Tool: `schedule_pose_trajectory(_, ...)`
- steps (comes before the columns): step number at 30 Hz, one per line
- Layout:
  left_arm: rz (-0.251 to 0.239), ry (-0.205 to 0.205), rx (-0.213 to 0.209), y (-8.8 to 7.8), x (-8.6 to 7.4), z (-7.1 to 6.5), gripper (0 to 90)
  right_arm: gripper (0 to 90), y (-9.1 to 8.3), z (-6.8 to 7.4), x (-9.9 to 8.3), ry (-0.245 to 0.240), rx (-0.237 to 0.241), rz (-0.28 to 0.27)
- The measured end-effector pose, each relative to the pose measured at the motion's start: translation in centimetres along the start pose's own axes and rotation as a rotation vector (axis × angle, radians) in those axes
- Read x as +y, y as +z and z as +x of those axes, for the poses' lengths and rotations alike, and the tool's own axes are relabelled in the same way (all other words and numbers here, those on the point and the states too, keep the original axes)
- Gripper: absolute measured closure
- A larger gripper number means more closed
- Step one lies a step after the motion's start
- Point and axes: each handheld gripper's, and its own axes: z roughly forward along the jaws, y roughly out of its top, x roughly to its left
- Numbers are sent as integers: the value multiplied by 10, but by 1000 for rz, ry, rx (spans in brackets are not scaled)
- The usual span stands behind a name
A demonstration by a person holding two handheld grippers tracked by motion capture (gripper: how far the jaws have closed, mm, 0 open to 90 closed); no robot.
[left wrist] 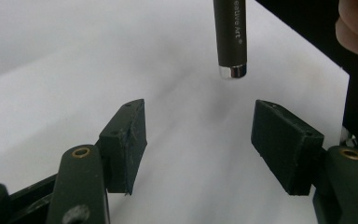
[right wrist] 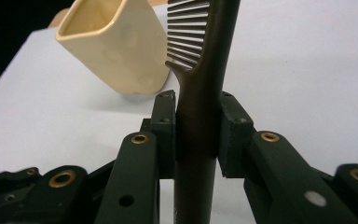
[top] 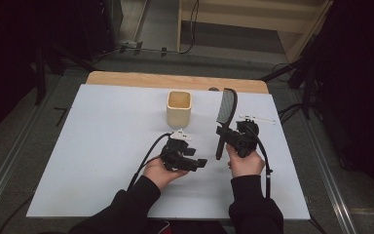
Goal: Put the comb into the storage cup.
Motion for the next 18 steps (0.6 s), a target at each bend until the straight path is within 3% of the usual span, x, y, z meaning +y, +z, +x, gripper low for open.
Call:
schedule_pose_trajectory(4, 23, -6, -9, -3, -1, 2, 362, 702, 0, 4, -2, -47, 1, 11)
schedule_pose_trajectory(7, 30, -1, -12, -5, -2, 3, 363, 702, 0, 3, -2, -56, 15, 22)
schedule_pose_trajectory(10, 41, 7, -10, -6, -3, 4, 363, 702, -1, 0, -2, -37, 44, 23)
schedule_pose_trajectory(18, 74, 16, -17, -16, -6, 9, 363, 702, -2, -9, -6, -43, 68, 2)
